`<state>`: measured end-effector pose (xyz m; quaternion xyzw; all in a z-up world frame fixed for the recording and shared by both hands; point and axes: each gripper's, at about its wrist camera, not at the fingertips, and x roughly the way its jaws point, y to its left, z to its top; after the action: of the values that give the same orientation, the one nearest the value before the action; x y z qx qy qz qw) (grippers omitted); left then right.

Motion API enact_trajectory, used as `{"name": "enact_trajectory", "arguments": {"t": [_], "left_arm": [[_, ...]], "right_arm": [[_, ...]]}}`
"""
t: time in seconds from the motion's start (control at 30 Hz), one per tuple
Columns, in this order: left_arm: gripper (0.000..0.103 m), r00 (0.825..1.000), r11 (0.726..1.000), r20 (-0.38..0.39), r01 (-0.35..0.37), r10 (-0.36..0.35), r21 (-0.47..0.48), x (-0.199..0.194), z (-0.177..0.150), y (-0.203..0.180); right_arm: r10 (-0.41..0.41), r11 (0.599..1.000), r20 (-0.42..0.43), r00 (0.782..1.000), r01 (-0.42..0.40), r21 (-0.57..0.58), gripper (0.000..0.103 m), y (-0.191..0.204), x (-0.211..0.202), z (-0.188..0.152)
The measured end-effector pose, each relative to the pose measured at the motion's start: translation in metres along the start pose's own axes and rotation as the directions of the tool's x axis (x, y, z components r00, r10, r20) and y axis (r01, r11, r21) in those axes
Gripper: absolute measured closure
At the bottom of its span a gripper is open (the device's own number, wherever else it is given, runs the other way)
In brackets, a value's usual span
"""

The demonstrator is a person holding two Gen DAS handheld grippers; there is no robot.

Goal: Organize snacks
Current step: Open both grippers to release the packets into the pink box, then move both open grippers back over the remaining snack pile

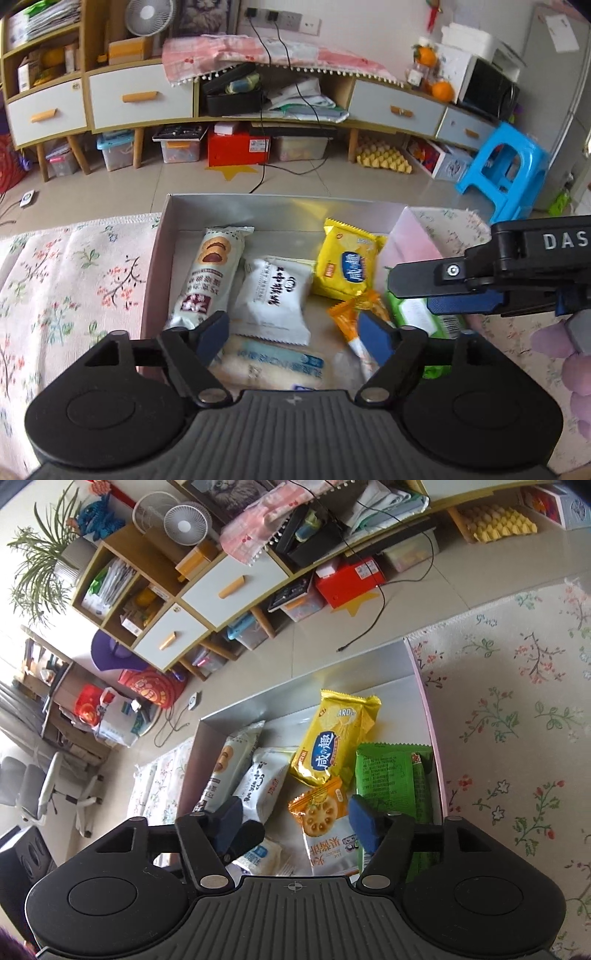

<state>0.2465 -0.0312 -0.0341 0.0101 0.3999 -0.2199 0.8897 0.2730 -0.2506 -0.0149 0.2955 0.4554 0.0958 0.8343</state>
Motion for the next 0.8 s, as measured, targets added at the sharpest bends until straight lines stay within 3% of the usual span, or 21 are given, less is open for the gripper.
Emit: {"name": "enact_trajectory", "arguments": {"t": [0.3,0.8], "left_arm": [[0.003,0.999,1.000,0.013,-0.030,0.030,-0.001,-0.035,-0.010,-0.016],[0.001,0.997,0.995,0.012,-0.078,0.079,-0.054,-0.098,-0.041,-0.028]], "right_arm": [[-0.057,0.997,0.037,0.998,0.058,-0.051,0.021,0.020,-0.039,-0.012],[-0.112,0.985,0.073,0.991,0.120,-0.124,0.016,0.043,-0.107,-0.061]]}}
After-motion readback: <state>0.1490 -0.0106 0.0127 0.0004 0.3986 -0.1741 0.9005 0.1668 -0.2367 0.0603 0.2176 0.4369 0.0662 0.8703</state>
